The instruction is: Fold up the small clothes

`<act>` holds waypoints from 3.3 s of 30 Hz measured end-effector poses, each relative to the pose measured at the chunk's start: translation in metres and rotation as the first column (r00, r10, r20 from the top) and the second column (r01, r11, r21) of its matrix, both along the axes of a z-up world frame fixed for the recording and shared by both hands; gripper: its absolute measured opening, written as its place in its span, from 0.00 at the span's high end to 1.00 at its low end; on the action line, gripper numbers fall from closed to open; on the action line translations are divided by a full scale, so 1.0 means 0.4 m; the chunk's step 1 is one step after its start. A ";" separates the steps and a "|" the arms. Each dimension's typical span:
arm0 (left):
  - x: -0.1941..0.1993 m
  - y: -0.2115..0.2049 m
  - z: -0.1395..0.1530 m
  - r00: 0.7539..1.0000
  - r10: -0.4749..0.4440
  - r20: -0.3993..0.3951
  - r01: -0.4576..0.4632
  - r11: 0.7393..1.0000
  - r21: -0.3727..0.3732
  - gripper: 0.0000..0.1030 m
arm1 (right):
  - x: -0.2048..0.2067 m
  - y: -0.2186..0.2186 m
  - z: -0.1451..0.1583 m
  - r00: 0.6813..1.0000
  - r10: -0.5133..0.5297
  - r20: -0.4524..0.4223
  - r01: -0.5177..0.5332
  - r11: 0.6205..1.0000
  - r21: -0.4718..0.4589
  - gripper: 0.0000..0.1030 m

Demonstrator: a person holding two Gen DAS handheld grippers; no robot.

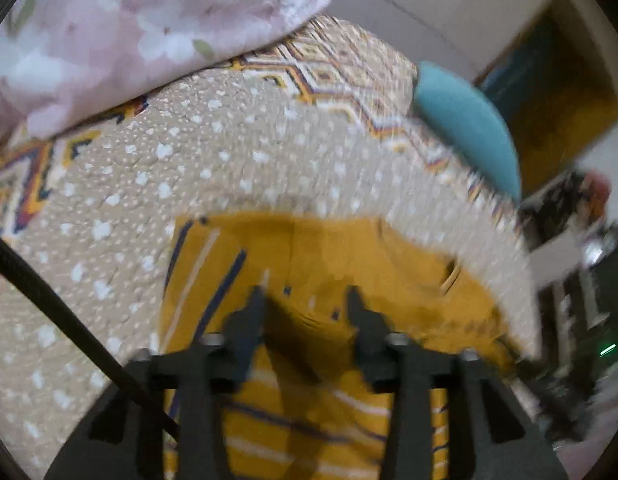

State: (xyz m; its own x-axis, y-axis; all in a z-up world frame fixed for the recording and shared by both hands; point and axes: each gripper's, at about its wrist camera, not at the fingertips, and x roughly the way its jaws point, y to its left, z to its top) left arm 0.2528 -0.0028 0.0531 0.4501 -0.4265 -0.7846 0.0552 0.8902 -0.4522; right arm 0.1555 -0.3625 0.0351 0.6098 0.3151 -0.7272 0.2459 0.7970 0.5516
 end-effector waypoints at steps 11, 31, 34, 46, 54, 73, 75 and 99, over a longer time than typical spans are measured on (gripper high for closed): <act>0.014 0.081 -0.004 0.998 0.058 -0.002 -0.058 0.998 0.032 0.37 | 0.023 -0.080 0.016 0.992 -0.124 0.020 0.125 0.992 -0.029 0.34; -0.242 0.187 -0.002 0.999 0.010 0.040 -0.026 0.913 0.408 0.92 | -0.384 -0.179 -0.070 0.975 -0.196 -0.108 0.188 0.979 -0.080 0.76; -0.298 0.206 0.050 0.997 -0.014 0.080 -0.012 0.948 0.317 0.53 | -0.405 -0.165 -0.029 0.971 -0.224 -0.088 0.211 0.968 -0.135 0.56; -0.472 0.075 -0.091 0.965 -0.102 0.243 0.020 0.947 0.321 0.40 | -0.339 0.052 0.128 1.000 -0.011 0.028 0.020 0.935 -0.354 0.56; -0.442 0.201 -0.150 0.988 0.005 0.155 -0.001 1.000 -0.027 0.30 | -0.032 0.121 0.001 0.988 -0.004 -0.157 -0.068 0.889 -0.453 0.56; -0.439 0.442 -0.106 0.965 0.231 0.125 -0.219 0.971 -0.097 0.29 | 0.072 0.567 0.099 0.949 0.295 -0.116 -0.312 0.810 -0.497 0.42; -0.439 0.464 -0.105 0.963 0.237 0.127 -0.227 0.969 -0.093 0.29 | 0.109 0.643 0.070 0.934 0.326 -0.147 -0.354 0.780 -0.515 0.42; -0.451 0.568 -0.107 0.925 0.363 0.116 -0.353 0.930 -0.099 0.29 | -0.255 0.995 -0.085 0.665 0.647 -0.373 -0.590 0.150 -0.793 0.91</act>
State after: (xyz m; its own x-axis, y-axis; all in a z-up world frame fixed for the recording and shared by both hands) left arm 0.0724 0.2245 0.0105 0.6798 -0.2731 -0.6807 -0.1978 0.8254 -0.5287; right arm 0.0534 0.0354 0.0009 0.5520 -0.1024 -0.8275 -0.5590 0.6910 -0.4583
